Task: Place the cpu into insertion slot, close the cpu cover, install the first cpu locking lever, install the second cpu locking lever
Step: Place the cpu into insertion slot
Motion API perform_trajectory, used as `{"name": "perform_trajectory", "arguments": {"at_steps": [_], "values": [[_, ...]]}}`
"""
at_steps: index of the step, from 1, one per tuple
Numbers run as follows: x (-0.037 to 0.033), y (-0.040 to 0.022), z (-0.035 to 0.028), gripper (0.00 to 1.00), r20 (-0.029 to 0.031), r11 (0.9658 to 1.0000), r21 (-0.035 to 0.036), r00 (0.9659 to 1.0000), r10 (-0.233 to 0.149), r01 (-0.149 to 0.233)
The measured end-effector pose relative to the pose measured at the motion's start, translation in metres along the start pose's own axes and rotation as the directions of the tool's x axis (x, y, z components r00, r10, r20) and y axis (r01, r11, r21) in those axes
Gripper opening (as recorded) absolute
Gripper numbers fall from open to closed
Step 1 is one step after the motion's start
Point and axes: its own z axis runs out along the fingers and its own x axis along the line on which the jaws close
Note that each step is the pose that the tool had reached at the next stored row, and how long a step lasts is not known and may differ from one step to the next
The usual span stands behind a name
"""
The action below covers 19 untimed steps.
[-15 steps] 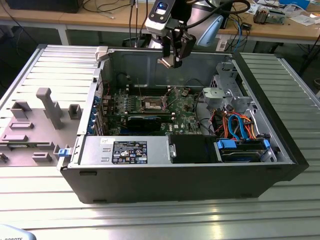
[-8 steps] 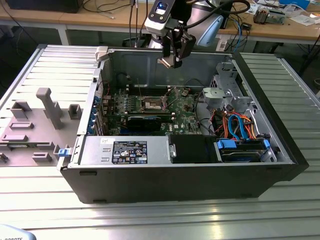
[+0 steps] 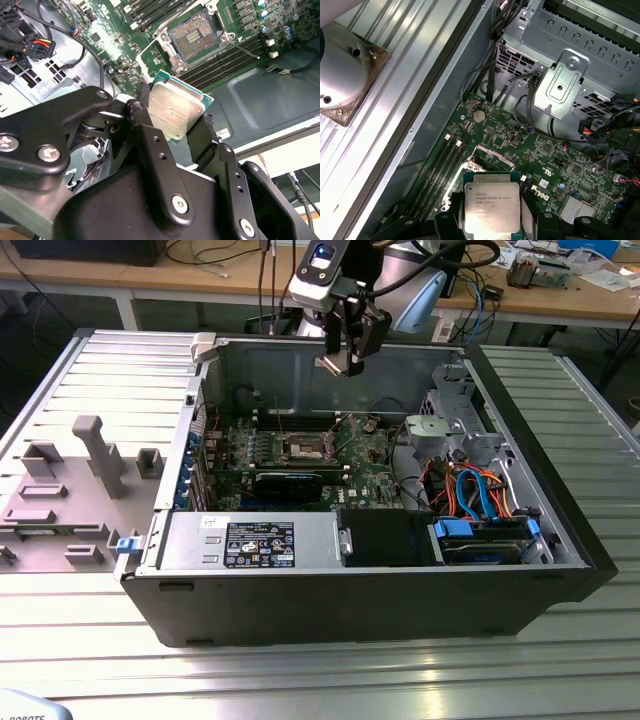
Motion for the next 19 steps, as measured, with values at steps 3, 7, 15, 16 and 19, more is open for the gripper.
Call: {"name": "perform_trajectory", "arguments": {"at_steps": [3,7,15,16,19], "values": [[0.0,0.0,0.0,0.54,0.0001,1.0,0.0,1.0,0.002,-0.002],[0.0,0.0,0.0,0.54,0.0003,1.0,-0.0001,1.0,0.004,-0.004],[0.0,0.0,0.0,0.54,0.0007,1.0,-0.0001,1.0,0.008,-0.008],[0.0,0.0,0.0,0.54,0.0008,1.0,-0.0002,1.0,0.009,-0.009],[0.0,0.0,0.0,0.54,0.0007,1.0,-0.0001,1.0,0.009,-0.009]]}}
